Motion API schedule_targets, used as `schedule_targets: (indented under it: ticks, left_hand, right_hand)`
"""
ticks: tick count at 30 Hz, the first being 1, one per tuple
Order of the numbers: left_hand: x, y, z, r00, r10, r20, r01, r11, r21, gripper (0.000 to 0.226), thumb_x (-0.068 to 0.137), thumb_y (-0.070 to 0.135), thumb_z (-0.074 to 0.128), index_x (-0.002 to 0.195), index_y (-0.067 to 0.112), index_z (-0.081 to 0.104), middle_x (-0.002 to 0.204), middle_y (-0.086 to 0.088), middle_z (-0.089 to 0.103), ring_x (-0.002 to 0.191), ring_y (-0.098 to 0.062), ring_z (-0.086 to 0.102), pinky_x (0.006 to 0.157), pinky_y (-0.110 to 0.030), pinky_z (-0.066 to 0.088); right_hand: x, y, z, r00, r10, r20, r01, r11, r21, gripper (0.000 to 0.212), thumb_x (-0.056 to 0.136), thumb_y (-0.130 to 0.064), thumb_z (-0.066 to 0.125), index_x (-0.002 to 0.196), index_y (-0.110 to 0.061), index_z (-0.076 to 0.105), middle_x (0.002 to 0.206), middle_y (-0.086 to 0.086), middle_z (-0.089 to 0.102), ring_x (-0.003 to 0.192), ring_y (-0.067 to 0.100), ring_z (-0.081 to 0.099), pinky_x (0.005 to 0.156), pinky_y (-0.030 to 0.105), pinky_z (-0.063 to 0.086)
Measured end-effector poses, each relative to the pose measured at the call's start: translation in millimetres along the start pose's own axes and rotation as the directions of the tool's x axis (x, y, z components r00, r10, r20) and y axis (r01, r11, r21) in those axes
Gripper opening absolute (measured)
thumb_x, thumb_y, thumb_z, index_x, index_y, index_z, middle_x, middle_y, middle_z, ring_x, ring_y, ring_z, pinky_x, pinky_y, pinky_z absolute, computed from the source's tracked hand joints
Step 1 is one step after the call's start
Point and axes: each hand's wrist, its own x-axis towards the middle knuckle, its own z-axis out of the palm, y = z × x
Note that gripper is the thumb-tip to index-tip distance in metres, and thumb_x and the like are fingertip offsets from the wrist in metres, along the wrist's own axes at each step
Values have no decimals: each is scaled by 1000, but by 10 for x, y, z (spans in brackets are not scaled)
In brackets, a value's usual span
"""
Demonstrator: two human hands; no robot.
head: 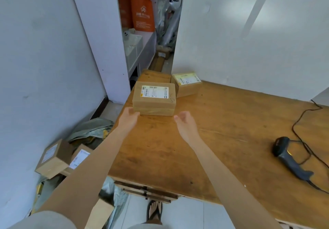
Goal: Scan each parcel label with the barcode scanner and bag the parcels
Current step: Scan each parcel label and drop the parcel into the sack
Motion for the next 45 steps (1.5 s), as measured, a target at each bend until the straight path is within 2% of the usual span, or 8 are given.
schedule_targets:
  ticks: [7,12,19,24,30,38,41,45]
  left_hand:
    - [633,257,83,999,26,-43,-28,998,-48,47,95,27,48,141,16,45,136,-4,56,123,-25,52,105,-42,41]
    - [894,233,169,998,-51,-23,48,992,-115,44,101,34,39,141,18,47,137,-5,55,125,-25,50,108,-43,38]
    - [946,183,400,987,-105,-120,69,960,-271,43,99,33,46,139,15,49,136,-5,55,122,-23,51,102,-35,39]
    - [812,255,689,995,-71,-70,37,914,-404,44,97,33,53,139,23,48,125,7,51,109,-9,47,90,-25,35]
    - [488,520,1134,999,-14,41,34,840,-542,29,84,37,68,113,38,67,118,13,63,111,-8,54,100,-34,41]
    - [-143,865,1921,996,79,-32,-84,841,-534,42,75,33,78,113,40,63,111,8,63,102,-11,58,88,-45,51]
    - [-337,933,2208,998,69,-16,-66,833,-550,58,70,36,79,122,37,53,116,0,63,105,-20,60,85,-46,51]
    - [-549,992,2595,994,64,91,-1,824,-567,67,65,40,77,125,32,48,105,-2,68,93,-21,64,79,-42,52]
  right_hand:
    - [737,-148,62,999,42,33,-39,995,-89,66,97,-34,51,152,-19,18,155,3,31,141,23,31,110,39,31]
    - [1057,-221,144,985,105,137,-98,993,-58,68,98,-39,46,154,-19,12,158,1,28,143,23,29,113,39,29]
    - [1171,-157,118,985,162,63,-164,986,21,55,98,-41,46,146,-16,36,145,2,48,128,20,47,91,25,36]
    - [1130,52,-160,963,268,27,-269,963,13,50,96,-45,43,136,-15,49,133,4,58,117,26,57,99,38,47]
    - [947,451,-653,898,430,99,-441,874,205,37,95,-42,51,120,-15,45,112,8,61,93,27,69,49,23,51]
    - [484,1012,-1632,852,401,337,-505,799,326,47,90,-50,58,118,-17,42,98,14,71,77,26,75,80,43,57]
    - [336,1288,-2036,855,420,305,-510,787,347,52,84,-57,61,121,-24,43,106,6,69,85,23,73,83,45,55]
    - [244,1639,-2536,907,319,275,-418,768,486,90,64,-56,78,138,-39,29,126,-2,53,114,27,57,92,54,50]
